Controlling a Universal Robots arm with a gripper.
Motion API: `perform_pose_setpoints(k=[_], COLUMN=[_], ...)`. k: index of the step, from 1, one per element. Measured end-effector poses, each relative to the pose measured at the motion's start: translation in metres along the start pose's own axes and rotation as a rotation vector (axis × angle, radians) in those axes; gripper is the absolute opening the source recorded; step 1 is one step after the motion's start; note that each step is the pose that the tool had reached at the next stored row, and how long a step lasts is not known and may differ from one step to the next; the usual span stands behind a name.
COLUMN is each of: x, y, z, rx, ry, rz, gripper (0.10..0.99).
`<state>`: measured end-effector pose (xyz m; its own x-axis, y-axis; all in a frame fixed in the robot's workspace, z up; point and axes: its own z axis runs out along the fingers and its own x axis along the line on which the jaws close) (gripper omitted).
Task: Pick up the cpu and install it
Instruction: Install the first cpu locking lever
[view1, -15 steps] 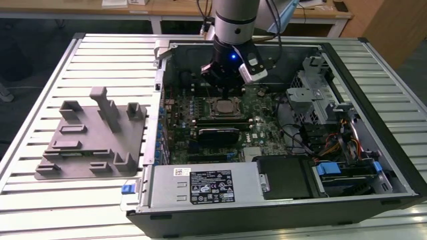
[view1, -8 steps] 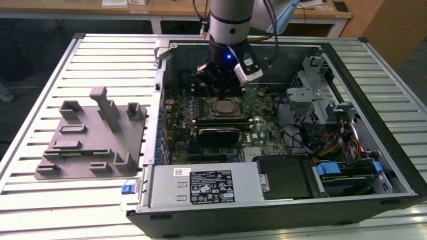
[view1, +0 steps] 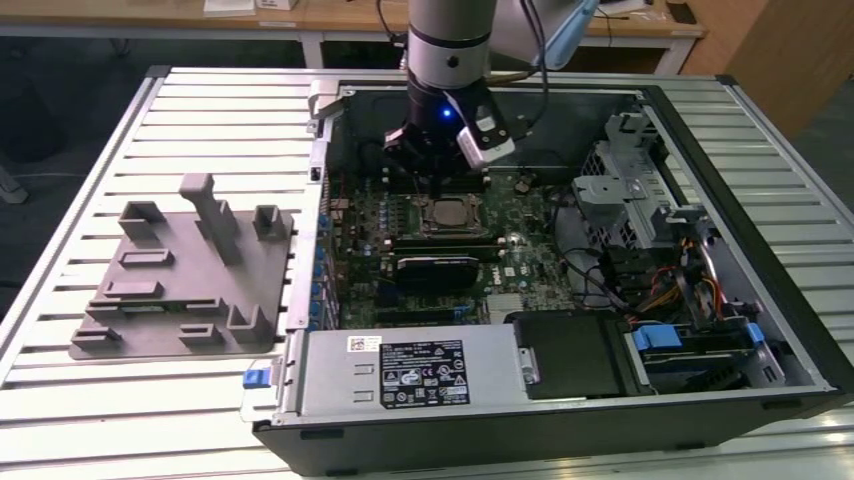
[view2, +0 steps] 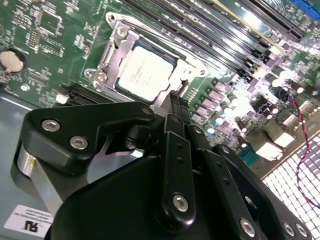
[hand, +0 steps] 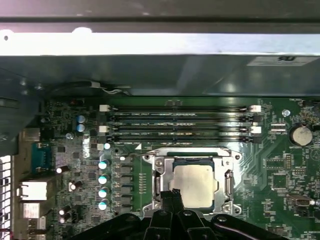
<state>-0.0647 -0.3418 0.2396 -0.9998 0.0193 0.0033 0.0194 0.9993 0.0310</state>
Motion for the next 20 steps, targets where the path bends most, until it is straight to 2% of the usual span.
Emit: perform_pose_setpoints(k=[10, 20], x=[0.0121, 0.0282], y=[-0.0003, -0.0006], z=[0.0000, 0.0001], rx=[0.000, -0.003], ry=[0.0000, 0.0001], rz=[0.000, 0.000], gripper=[0.106, 0.106])
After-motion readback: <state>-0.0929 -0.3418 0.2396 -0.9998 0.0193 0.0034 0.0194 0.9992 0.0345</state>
